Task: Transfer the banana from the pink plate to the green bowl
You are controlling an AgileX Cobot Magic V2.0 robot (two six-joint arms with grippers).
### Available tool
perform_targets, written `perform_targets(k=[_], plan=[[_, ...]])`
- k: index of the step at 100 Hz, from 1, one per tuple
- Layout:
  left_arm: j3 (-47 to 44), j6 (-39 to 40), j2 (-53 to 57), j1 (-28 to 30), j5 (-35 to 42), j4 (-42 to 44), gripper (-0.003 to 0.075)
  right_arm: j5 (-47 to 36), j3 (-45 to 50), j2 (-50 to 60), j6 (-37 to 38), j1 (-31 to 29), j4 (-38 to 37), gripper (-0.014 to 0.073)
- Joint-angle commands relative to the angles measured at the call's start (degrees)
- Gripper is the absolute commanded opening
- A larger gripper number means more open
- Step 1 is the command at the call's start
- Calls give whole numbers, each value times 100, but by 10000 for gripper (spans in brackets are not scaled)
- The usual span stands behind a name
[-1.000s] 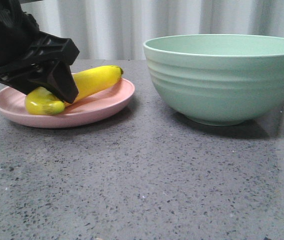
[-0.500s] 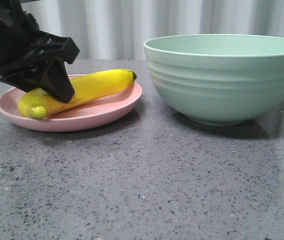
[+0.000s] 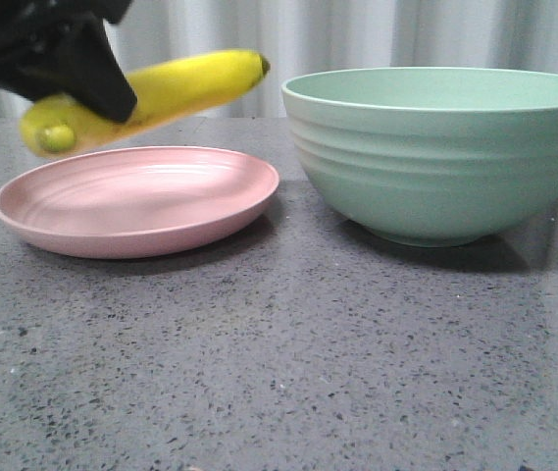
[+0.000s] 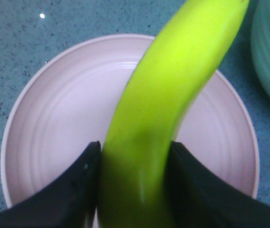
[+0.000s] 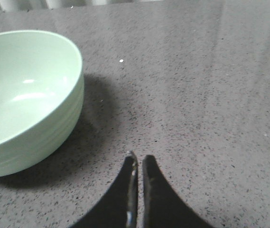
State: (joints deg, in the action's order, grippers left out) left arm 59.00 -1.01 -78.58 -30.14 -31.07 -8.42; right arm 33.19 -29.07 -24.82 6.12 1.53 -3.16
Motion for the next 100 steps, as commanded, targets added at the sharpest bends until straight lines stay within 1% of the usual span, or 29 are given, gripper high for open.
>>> perform_targets(k=[1,18,23,26,33,45,50,55,61,76,88,96,100], plan=[[212,36,331,-13,351,-142,20,-41,-484,-343,-150,177,-84,-61],[212,-38,571,-80,351,-428,20,594,-1202,-983,-514,635,-74,-54],[212,-38,608,-160,374,-470,20,711,-1420,-1167,-536,779,-60,-29],[212,-41,623,-214,374,-483,20,800,-1580,-1296,-553,863,-48,-6],[215,-68,648,-401,374,-483,20,969,-1903,-1566,-706,1082,-48,79],[215,-172,653,-780,399,-494,20,1213,-2420,-2021,-1170,1467,-48,266],[225,-172,653,-945,456,-494,20,1273,-2623,-2203,-1253,1604,-48,322],[269,-172,653,-1048,458,-494,20,1313,-2817,-2367,-1252,1726,-48,357],[372,-172,640,-1178,458,-494,20,1361,-3053,-2551,-1292,1860,-48,372],[582,-258,631,-1397,423,-472,20,1464,-3555,-3078,-1400,2170,-48,371],[610,-325,631,-1498,412,-472,20,1739,-3977,-3433,-2116,2441,-48,371],[610,-404,591,-1524,334,-472,20,1955,-4250,-3608,-2958,2651,-48,370],[610,-441,555,-1524,296,-472,20,1981,-4345,-3683,-3217,2768,-48,370]])
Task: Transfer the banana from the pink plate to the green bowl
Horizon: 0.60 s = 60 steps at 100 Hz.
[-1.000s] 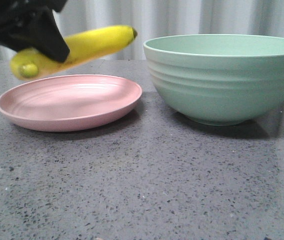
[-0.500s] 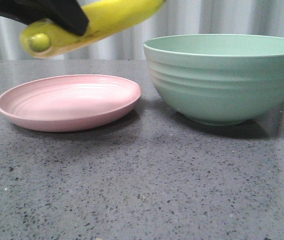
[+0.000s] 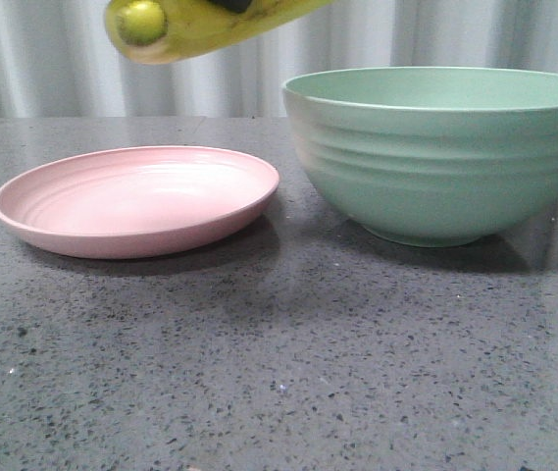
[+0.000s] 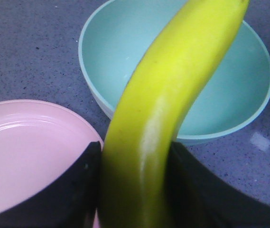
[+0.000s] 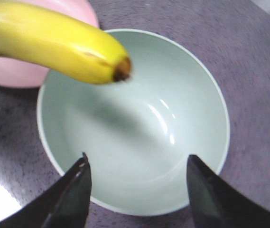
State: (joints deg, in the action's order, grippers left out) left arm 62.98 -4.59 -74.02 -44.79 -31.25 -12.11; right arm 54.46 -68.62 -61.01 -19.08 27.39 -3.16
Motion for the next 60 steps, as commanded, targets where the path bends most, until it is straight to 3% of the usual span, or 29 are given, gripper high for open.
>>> perform_targets(k=[1,31,60], plan=[[212,-100,93,-59,305,-103,20,-147,-431,-80,-785,220,-48,370],[504,-298,-234,-310,29,-78,20,4,-692,-387,-1835,861,-617,368],[772,-378,-259,-335,-101,-78,20,-12,-692,-668,-1867,1233,-1382,368]])
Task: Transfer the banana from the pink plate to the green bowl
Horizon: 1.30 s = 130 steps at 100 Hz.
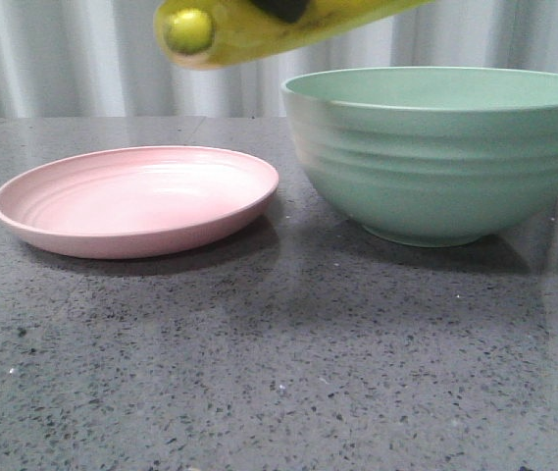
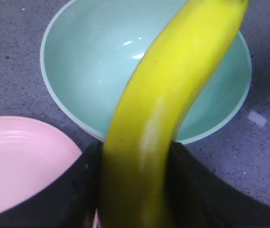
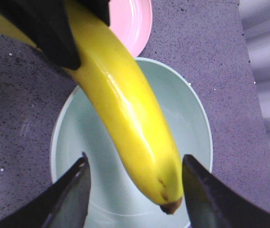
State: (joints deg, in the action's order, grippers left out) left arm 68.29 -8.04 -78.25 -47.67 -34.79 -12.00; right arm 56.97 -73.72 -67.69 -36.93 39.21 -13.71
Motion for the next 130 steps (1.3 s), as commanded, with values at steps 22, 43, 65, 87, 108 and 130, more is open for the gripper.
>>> perform_targets(k=[22,43,65,87,108,130], plan=[[240,-33,164,-47,211,-99,20,-345,-182,-333,-81,62,-416,369],[240,-33,164,-47,188,-109,20,-346,-182,-579,-81,62,-662,368],[240,-33,164,-47,188,-109,20,-289,-182,-638,-81,62,-662,350],[240,-33,164,-47,188,-109,41,-219,-182,-638,-81,62,-662,97],[249,-33,188,-47,199,-109,237,-215,-182,-638,36,62,-662,-41],[254,-33,404,143,188,-60,370,-178,-182,-556,635,40,-880,-44]])
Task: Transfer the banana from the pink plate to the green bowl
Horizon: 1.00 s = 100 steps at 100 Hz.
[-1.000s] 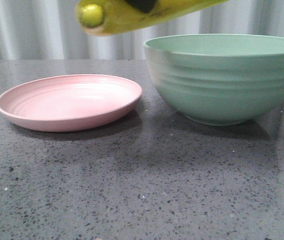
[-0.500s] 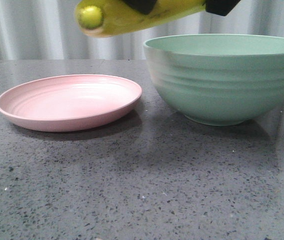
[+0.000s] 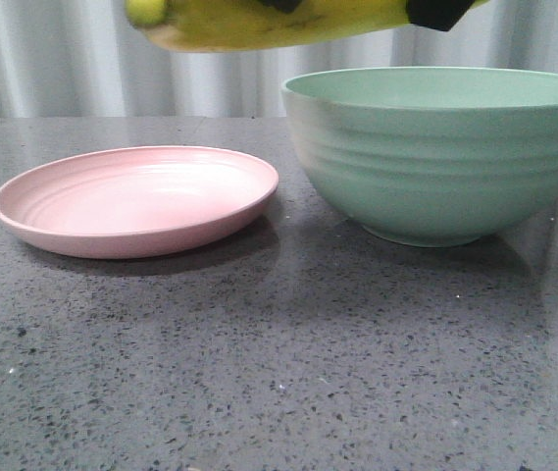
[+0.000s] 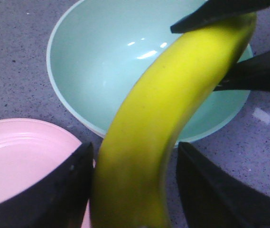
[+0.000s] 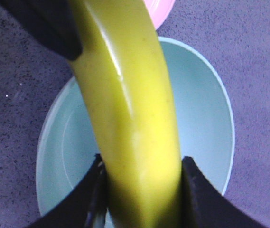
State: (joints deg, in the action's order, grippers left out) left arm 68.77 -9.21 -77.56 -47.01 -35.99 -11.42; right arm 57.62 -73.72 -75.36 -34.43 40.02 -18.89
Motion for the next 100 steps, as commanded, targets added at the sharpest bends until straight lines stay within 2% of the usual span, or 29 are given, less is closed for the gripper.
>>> perform_targets(k=[1,17,31,54,100], plan=[[206,84,368,100,308,-118,370,-227,-182,232,412,-41,-403,-44],[206,84,797,344,418,-106,370,84,-182,415,1143,-247,-772,-44],[206,84,1208,482,651,-106,370,429,-182,452,1680,-598,-770,-44],[206,84,1461,482,782,-106,369,535,-182,425,2452,-1038,-749,-45],[206,84,1461,482,782,-172,368,728,-182,-284,2939,-1063,-513,-38]])
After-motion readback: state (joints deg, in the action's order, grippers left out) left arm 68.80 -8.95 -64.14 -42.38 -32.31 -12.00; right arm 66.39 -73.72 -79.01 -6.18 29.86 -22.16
